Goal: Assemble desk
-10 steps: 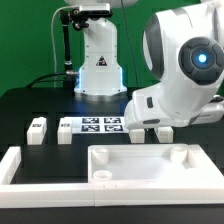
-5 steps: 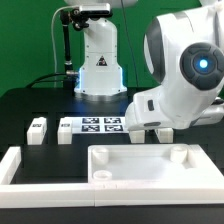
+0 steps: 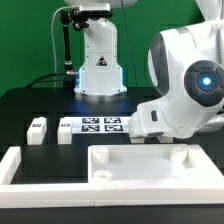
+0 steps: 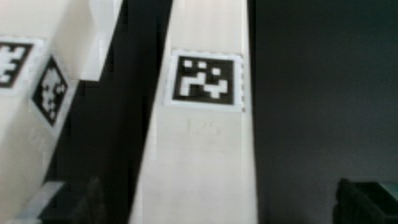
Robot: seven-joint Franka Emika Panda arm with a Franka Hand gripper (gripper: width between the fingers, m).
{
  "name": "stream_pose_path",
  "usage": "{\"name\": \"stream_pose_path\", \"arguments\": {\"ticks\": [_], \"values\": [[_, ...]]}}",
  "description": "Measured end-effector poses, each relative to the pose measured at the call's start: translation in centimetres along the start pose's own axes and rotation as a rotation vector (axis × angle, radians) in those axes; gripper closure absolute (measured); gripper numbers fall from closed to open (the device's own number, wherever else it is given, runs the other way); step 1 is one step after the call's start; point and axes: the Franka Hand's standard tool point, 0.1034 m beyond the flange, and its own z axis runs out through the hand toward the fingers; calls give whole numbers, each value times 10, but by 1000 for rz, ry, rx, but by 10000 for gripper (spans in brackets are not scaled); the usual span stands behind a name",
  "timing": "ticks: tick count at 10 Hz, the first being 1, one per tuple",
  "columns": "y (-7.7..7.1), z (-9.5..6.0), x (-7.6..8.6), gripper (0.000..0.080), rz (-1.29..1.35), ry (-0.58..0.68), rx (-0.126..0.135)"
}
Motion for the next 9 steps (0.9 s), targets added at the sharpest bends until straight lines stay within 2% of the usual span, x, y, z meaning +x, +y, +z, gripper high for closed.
{"name": "stream_pose_path", "arguments": {"ticks": [1, 3, 4, 5, 9], "values": [[1, 0, 0, 150, 1, 0, 0], [0, 0, 0, 397, 0, -1, 0], [0, 0, 0, 397, 0, -1, 0], [0, 0, 0, 511, 0, -1, 0], [0, 0, 0, 511, 0, -1, 0]]}}
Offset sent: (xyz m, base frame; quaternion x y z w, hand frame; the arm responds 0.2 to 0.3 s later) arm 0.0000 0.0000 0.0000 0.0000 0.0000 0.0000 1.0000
